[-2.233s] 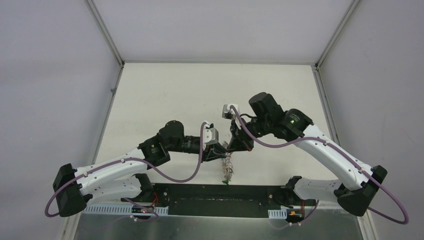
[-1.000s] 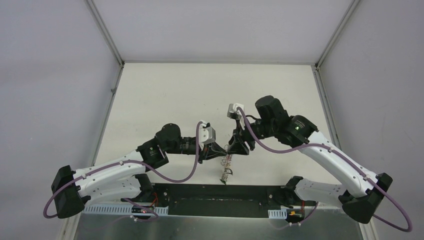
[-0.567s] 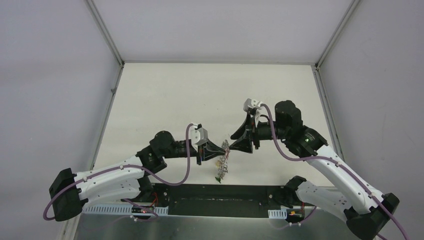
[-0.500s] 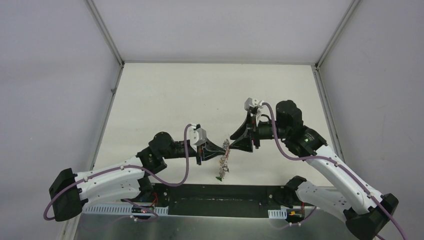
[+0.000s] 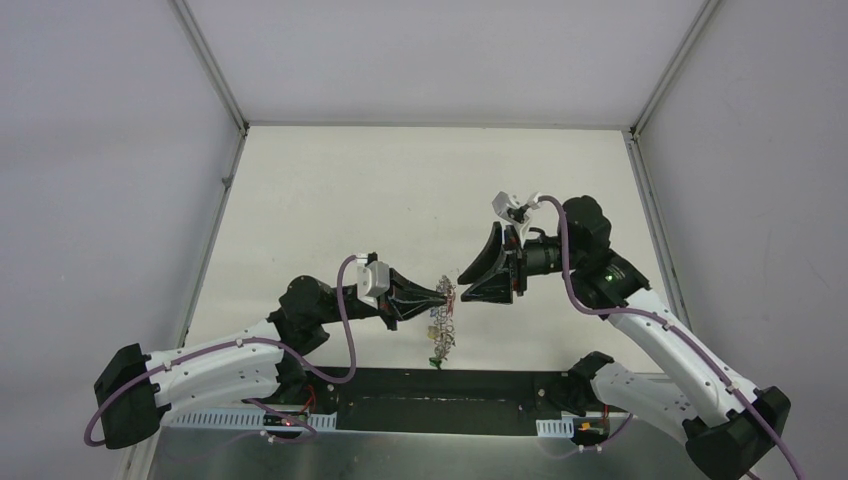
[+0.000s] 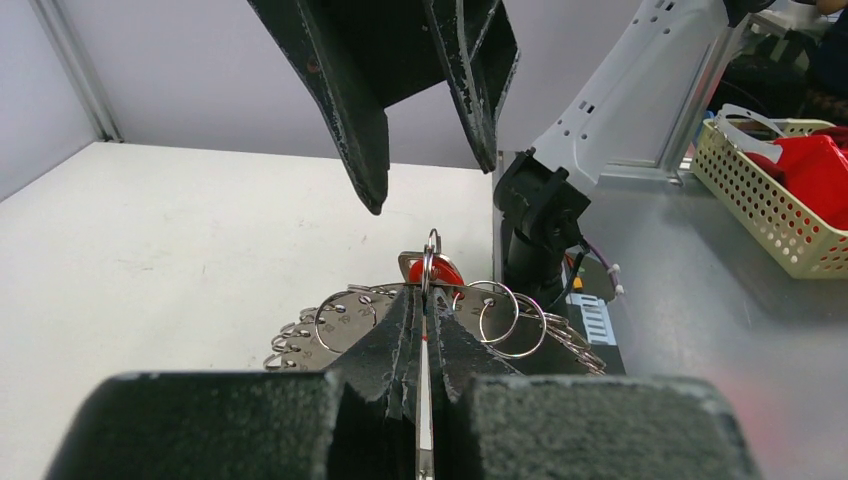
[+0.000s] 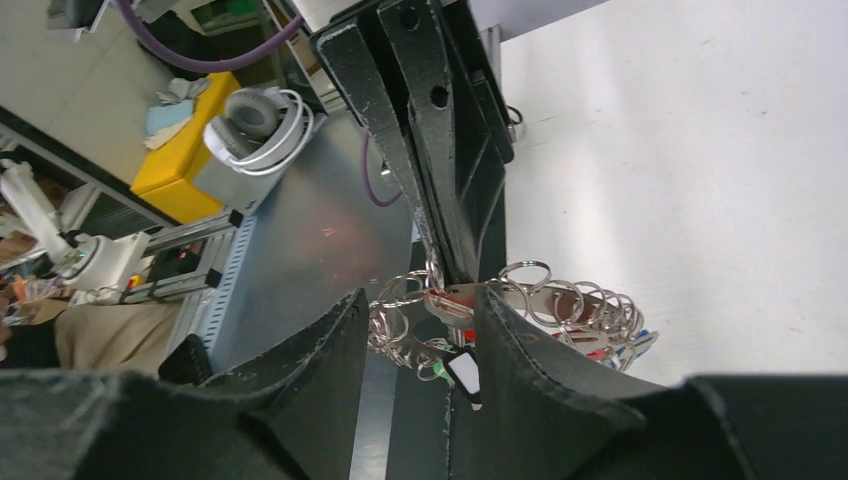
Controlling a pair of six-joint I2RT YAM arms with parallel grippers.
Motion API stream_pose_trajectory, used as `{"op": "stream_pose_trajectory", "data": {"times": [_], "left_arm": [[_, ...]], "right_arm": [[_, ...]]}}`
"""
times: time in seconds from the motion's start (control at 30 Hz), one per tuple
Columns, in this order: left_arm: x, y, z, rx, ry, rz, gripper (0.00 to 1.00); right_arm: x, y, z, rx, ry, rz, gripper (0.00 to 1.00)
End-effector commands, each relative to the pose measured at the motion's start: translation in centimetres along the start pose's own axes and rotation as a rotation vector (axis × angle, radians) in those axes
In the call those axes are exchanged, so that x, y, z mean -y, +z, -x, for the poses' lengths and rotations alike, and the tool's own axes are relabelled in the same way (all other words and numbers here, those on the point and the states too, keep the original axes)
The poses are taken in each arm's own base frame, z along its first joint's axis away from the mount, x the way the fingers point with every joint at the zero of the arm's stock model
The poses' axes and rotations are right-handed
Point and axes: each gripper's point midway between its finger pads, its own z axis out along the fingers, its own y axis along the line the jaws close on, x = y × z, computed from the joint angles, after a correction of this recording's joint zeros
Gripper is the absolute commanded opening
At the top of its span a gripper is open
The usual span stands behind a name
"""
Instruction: Put the keys on the keyring
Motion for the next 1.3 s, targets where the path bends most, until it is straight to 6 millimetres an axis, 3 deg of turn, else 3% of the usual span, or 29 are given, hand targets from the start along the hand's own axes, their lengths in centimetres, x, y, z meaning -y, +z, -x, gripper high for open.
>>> {"op": "stream_pose_trajectory", "data": {"times": [0.0, 0.6, 0.97, 1.27], "left_arm": [[0.7, 0.4, 4.0, 0.133, 0.047, -0.022, 0.00], [0.4, 0.6, 3.8, 0.118, 0.032, -0.011, 0.00], [0.5, 0.5, 4.0, 0.123, 0.031, -0.008, 0.00], [0.6, 0.1, 4.7, 0.148, 0.039, -0.002, 0.00]], "right_arm": [[-1.1, 0.3, 0.8, -0.003, -0.009, 0.105, 0.45], [0.7, 1.9, -0.7, -0.042, 0.056, 0.107, 0.25], [1.3, 2.0, -1.8, -0.071, 0.045, 0.065, 0.01], [1.4, 1.5, -2.9, -0.090, 0.039, 0.034, 0.00]]}}
